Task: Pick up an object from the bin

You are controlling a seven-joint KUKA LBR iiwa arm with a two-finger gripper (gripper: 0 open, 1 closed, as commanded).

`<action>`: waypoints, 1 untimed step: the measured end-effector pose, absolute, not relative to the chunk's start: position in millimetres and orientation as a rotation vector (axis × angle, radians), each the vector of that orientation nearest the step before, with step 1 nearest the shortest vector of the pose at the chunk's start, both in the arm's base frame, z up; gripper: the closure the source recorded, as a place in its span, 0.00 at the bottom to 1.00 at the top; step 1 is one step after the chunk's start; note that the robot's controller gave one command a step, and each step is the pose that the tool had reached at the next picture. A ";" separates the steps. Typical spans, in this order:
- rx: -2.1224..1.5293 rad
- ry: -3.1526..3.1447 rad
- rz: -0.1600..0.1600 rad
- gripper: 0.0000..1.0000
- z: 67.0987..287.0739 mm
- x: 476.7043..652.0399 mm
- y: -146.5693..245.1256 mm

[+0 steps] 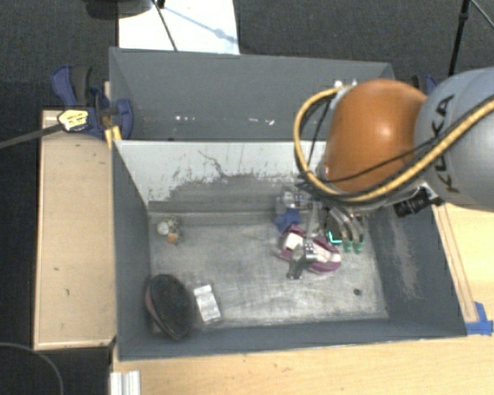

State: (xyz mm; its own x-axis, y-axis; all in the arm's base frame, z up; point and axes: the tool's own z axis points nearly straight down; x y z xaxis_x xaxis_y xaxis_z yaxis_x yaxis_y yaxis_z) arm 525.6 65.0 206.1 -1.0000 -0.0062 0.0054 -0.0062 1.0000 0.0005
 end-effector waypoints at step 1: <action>-0.014 -3.146 0.001 0.00 154.1 576.6 28.1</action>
Offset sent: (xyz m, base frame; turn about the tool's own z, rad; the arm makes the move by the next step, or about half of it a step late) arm 0.0485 -0.0343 -0.0497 0.0117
